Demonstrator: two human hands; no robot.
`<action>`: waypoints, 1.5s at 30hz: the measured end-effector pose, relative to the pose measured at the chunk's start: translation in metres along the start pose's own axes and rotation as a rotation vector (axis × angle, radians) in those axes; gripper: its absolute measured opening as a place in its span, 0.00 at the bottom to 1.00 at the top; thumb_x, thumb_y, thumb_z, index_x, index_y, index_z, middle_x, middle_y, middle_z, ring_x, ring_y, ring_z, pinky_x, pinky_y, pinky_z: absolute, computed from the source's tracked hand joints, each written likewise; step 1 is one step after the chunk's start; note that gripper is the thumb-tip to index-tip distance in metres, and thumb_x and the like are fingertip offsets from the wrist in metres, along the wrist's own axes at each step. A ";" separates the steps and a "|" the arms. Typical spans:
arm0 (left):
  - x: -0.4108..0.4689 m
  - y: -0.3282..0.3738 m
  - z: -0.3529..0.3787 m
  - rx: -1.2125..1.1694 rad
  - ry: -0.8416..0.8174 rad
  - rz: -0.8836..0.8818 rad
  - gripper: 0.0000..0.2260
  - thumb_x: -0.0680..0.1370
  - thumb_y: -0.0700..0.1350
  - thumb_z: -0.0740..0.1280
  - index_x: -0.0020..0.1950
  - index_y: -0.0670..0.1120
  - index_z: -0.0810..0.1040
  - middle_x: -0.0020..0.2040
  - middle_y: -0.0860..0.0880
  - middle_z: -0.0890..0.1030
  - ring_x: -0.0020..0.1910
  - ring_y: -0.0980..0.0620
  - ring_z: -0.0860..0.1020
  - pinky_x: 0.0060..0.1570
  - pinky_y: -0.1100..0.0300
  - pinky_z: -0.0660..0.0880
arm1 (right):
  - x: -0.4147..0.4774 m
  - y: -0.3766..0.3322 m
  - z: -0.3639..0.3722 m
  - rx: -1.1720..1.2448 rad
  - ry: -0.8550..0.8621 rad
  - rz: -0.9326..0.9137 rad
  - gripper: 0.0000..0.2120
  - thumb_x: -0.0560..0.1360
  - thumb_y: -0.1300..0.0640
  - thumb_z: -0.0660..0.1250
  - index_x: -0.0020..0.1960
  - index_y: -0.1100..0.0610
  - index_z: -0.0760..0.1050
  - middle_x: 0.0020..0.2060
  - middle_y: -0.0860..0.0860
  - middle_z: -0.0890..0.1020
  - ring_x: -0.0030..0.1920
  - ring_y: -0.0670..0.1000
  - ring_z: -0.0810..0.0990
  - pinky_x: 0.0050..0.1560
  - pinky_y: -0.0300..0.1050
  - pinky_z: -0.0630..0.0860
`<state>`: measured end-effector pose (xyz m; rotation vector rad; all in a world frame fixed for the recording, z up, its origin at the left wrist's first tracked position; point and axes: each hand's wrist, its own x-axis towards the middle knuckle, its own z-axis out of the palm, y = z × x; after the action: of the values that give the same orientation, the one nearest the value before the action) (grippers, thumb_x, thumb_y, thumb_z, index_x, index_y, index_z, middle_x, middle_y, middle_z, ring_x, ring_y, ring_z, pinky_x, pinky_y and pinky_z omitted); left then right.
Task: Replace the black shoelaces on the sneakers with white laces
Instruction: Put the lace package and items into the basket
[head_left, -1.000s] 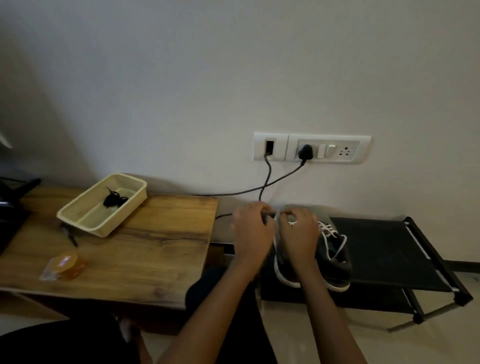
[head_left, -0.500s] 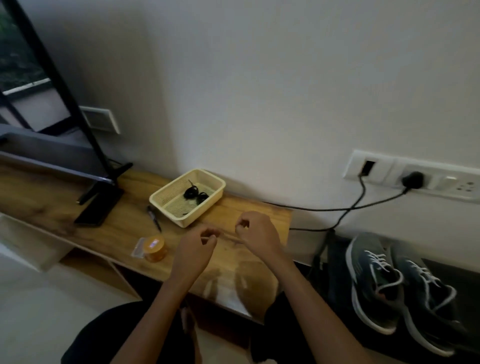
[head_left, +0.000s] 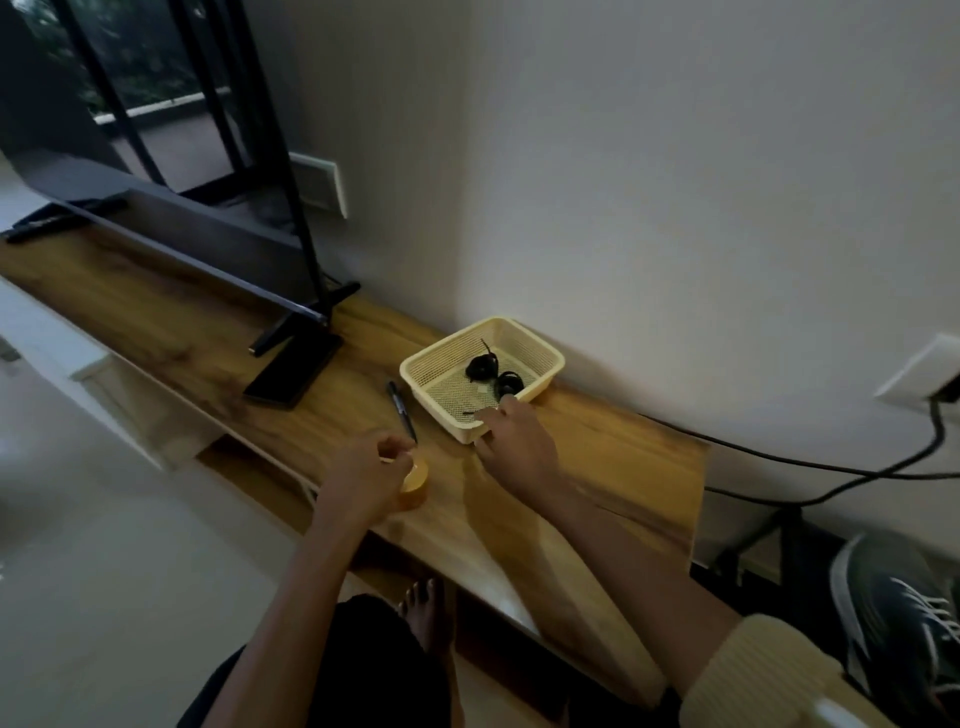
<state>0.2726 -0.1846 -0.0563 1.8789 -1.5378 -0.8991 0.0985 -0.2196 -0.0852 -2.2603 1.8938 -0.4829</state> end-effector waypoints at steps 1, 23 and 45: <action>0.001 -0.002 -0.003 -0.014 -0.009 -0.024 0.09 0.77 0.41 0.66 0.56 0.47 0.79 0.56 0.50 0.79 0.53 0.55 0.74 0.50 0.61 0.68 | 0.004 -0.005 0.005 -0.029 0.007 0.004 0.16 0.78 0.55 0.59 0.64 0.58 0.73 0.59 0.56 0.71 0.59 0.55 0.69 0.46 0.46 0.71; 0.039 -0.021 0.027 0.621 -0.215 -0.107 0.37 0.70 0.56 0.72 0.75 0.54 0.59 0.72 0.47 0.64 0.71 0.42 0.60 0.66 0.50 0.62 | -0.023 0.028 -0.012 -0.236 -0.077 0.005 0.11 0.79 0.56 0.59 0.56 0.57 0.77 0.55 0.53 0.74 0.59 0.54 0.68 0.44 0.47 0.74; 0.023 0.034 0.067 0.134 0.119 0.362 0.35 0.72 0.52 0.71 0.75 0.51 0.57 0.64 0.47 0.71 0.59 0.50 0.73 0.49 0.60 0.71 | -0.007 0.041 -0.062 0.694 -0.025 0.208 0.11 0.73 0.63 0.69 0.53 0.54 0.78 0.45 0.49 0.79 0.42 0.46 0.77 0.46 0.35 0.74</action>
<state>0.2017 -0.2136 -0.0761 1.6318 -1.8227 -0.5243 0.0387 -0.2153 -0.0415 -1.5962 1.5839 -0.9016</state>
